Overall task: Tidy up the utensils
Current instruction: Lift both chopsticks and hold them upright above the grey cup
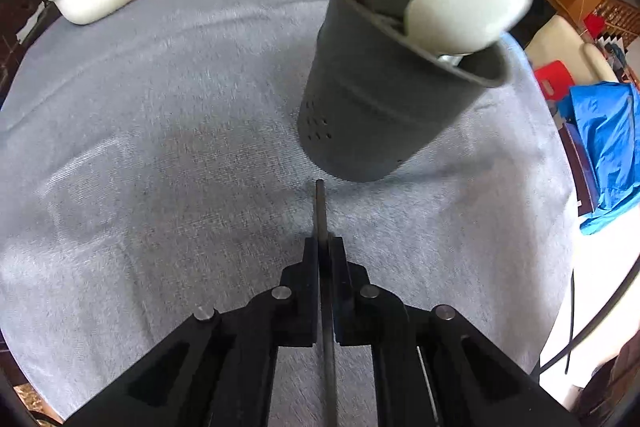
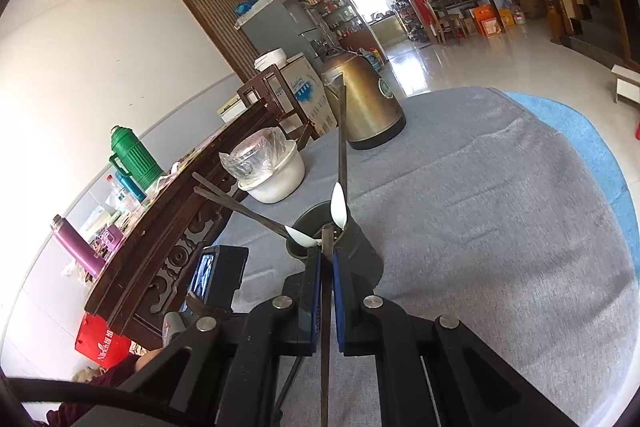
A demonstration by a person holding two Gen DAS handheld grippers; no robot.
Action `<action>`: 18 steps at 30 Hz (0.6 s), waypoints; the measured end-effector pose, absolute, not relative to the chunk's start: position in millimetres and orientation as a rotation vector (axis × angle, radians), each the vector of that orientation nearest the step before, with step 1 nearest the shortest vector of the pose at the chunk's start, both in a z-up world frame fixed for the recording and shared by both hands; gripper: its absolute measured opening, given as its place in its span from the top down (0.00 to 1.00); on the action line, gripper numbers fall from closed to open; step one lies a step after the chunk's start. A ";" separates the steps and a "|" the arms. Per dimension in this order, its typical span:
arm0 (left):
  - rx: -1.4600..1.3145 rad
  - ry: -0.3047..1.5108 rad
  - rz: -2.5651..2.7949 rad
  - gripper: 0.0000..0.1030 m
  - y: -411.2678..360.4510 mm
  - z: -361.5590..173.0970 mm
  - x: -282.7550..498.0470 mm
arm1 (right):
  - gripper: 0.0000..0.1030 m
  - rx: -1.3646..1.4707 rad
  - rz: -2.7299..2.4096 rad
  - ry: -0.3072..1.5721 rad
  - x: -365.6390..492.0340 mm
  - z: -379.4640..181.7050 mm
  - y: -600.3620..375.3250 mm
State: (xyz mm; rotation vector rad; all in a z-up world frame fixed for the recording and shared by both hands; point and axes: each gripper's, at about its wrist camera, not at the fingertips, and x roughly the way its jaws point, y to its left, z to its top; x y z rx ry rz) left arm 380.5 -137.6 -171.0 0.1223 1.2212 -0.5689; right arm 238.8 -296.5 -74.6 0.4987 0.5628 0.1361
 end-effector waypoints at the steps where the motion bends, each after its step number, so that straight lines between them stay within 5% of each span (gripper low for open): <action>1: 0.115 1.209 -0.575 0.95 -136.6 -167.2 377.6 | 0.94 0.487 0.135 0.558 237.8 -73.3 -294.8; 18: 0.009 0.711 -0.651 0.95 -107.0 4.1 313.1 | 0.94 0.349 0.091 0.310 217.9 -15.5 -276.1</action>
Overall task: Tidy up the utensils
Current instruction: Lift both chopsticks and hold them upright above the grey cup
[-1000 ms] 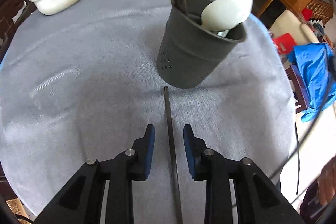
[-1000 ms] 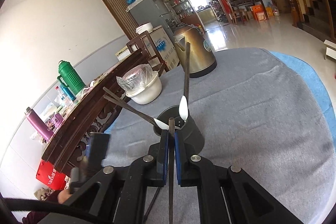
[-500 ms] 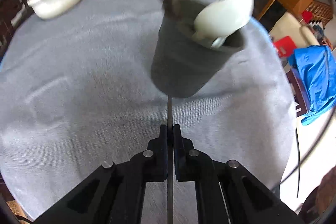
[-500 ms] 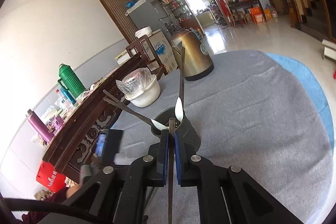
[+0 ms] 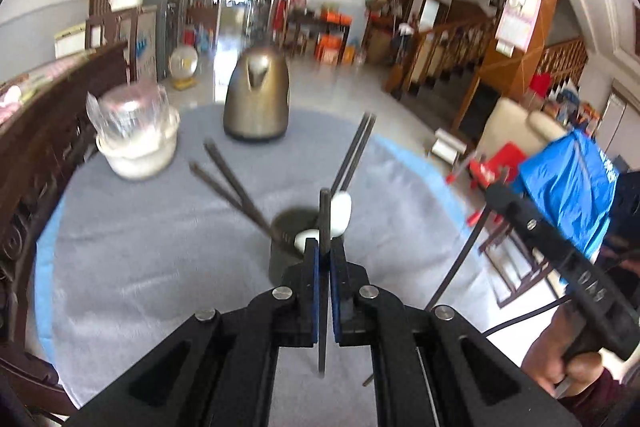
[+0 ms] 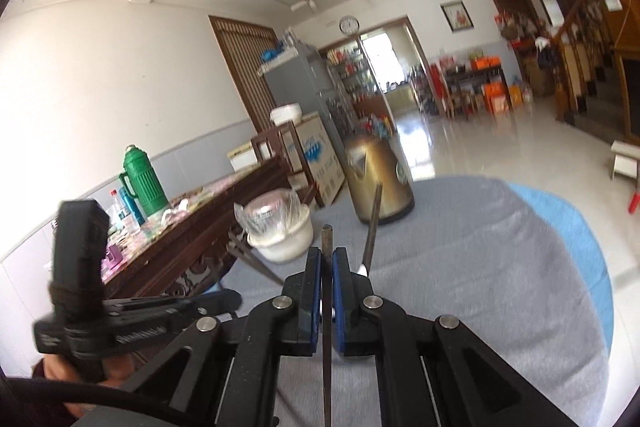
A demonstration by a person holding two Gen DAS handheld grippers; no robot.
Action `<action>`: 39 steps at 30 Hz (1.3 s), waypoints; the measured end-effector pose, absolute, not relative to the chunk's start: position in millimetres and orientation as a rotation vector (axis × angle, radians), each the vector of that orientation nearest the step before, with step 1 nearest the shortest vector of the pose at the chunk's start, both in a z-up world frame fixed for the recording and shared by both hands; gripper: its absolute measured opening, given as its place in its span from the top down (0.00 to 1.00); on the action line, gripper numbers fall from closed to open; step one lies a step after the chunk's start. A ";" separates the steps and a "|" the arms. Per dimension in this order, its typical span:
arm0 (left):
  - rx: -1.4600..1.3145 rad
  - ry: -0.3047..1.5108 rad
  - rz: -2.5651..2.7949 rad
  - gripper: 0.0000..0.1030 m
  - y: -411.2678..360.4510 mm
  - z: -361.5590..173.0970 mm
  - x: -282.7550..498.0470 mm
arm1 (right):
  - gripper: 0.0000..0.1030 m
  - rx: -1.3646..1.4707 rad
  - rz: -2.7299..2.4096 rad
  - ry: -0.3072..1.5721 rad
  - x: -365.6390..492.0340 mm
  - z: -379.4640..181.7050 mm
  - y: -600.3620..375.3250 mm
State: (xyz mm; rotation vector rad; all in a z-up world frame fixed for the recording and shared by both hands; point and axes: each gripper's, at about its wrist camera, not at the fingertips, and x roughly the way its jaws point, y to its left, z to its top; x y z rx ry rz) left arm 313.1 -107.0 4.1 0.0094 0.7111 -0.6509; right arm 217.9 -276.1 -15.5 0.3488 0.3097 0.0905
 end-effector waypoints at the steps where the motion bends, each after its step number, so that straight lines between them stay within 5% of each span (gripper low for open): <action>1: 0.004 0.698 -0.651 0.95 -105.5 6.3 313.1 | 0.94 0.341 0.086 0.288 216.5 -11.0 -274.9; 23: -0.023 0.454 -0.634 0.95 -101.6 100.3 316.5 | 0.94 0.250 -0.025 0.021 233.3 52.2 -265.1; 39: -0.067 0.368 -0.531 0.95 -104.6 90.0 340.1 | 0.94 0.237 -0.115 0.004 282.3 42.2 -249.2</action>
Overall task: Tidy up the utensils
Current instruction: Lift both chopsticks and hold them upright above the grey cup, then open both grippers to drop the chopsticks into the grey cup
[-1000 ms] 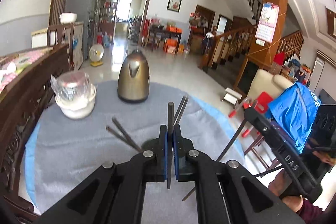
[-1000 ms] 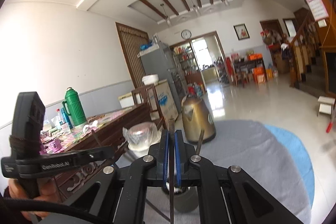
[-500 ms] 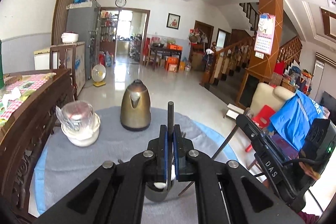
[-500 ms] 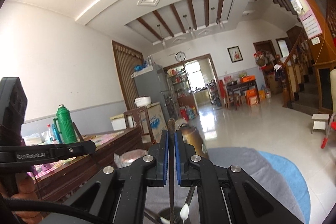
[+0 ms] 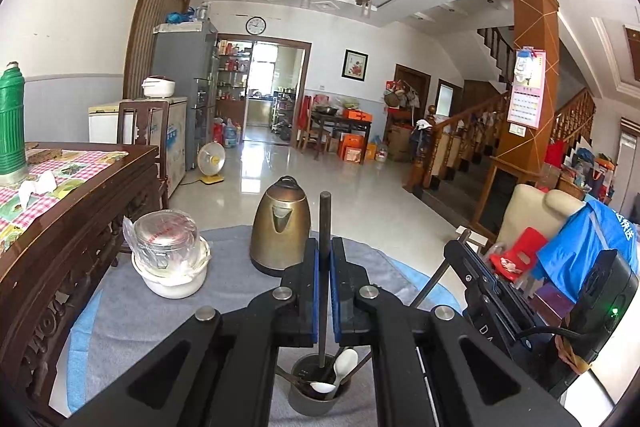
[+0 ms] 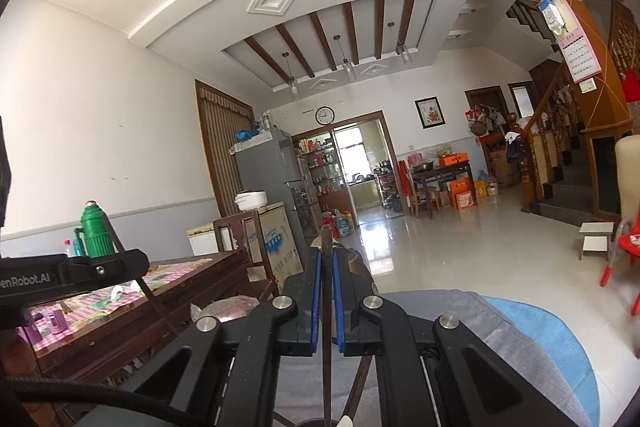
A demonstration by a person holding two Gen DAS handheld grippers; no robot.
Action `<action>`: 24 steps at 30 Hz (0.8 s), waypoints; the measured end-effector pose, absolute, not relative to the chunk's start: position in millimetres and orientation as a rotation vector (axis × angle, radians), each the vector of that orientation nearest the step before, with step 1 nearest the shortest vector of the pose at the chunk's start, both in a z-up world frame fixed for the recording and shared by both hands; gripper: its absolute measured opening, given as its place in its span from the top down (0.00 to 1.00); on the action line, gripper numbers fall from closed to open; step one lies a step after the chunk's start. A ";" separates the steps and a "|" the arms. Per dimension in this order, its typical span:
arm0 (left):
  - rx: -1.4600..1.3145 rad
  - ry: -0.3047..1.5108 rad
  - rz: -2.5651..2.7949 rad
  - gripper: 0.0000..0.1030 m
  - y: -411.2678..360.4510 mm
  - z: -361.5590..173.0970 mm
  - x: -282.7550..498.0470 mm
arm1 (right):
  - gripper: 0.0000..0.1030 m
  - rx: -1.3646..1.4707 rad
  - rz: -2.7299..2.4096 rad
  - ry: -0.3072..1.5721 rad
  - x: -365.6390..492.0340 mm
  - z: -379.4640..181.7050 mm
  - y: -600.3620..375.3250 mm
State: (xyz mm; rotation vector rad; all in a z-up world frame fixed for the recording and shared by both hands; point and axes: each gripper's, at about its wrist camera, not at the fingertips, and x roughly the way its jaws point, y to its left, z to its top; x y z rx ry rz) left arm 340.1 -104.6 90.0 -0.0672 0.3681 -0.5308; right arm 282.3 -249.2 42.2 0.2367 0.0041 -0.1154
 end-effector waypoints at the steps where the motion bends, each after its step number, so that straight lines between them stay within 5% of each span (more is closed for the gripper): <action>1: -0.068 0.370 -0.527 0.95 -105.3 87.1 342.8 | 0.94 0.239 -0.119 0.012 286.5 39.9 -248.6; 24: -0.067 0.447 -0.466 0.95 -119.3 35.1 364.6 | 0.94 0.230 -0.094 0.140 298.3 2.7 -243.4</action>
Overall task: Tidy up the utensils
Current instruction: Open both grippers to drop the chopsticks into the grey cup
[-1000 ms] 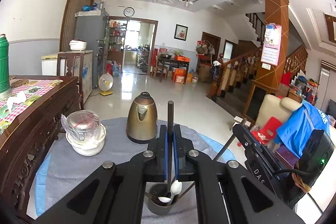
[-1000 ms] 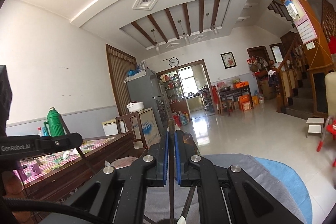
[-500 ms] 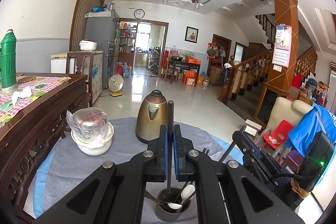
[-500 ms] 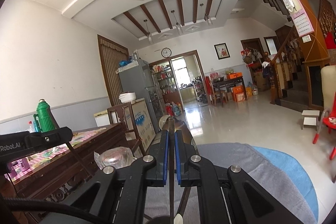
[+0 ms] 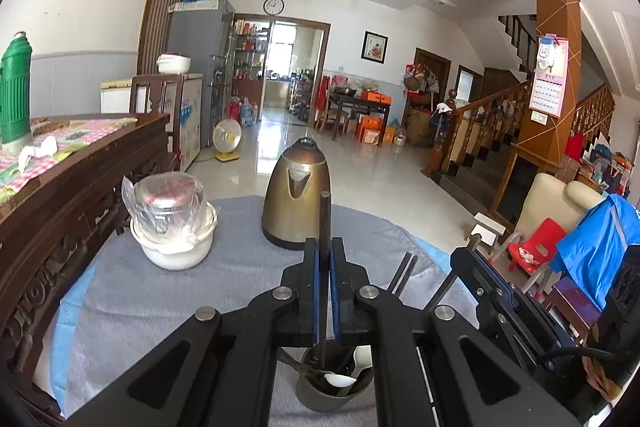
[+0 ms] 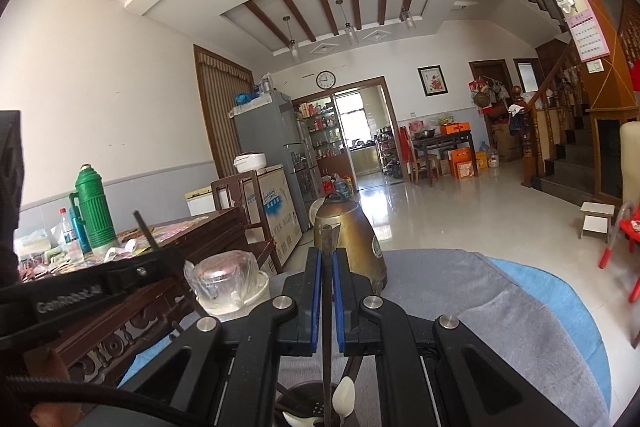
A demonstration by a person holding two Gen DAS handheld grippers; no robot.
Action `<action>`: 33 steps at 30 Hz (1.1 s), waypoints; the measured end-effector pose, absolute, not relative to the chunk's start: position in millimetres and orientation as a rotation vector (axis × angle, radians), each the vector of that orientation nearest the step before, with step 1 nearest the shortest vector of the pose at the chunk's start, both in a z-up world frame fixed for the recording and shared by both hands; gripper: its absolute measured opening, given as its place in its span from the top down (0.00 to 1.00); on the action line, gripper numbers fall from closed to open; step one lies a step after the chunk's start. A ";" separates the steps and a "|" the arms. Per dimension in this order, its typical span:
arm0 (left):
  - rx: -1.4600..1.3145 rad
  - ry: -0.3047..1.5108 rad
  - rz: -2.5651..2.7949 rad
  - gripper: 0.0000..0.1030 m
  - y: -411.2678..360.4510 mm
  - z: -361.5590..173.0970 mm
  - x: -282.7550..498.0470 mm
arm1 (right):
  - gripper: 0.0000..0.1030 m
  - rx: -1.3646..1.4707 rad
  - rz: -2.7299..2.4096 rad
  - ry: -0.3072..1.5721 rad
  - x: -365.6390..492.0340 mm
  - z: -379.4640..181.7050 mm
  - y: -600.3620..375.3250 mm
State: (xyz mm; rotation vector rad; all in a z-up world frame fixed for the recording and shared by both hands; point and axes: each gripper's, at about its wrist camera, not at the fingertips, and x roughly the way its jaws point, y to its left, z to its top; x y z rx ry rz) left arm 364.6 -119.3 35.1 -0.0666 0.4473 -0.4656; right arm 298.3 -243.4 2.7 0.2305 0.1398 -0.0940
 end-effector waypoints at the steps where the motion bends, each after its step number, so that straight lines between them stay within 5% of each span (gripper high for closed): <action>1: -0.066 0.453 -0.464 0.95 -119.1 34.0 365.0 | 0.94 0.230 -0.091 0.143 297.3 2.2 -242.9; 11: -0.037 0.464 -0.465 0.94 -116.9 38.9 355.2 | 0.92 0.267 -0.049 0.190 294.1 2.4 -248.4; 22: -0.024 0.391 -0.429 0.28 -102.3 64.2 320.0 | 0.75 0.386 -0.047 0.170 271.4 13.4 -274.3; 26: 0.013 0.396 -0.389 0.16 -105.3 66.9 304.9 | 0.70 0.414 -0.057 0.151 257.9 19.0 -281.9; 31: 0.109 0.401 -0.329 0.14 -113.1 62.8 285.0 | 0.61 0.439 -0.061 0.145 241.2 22.2 -287.1; 33: 0.126 0.398 -0.319 0.11 -114.4 62.9 277.5 | 0.35 0.446 -0.064 0.131 233.6 23.1 -287.4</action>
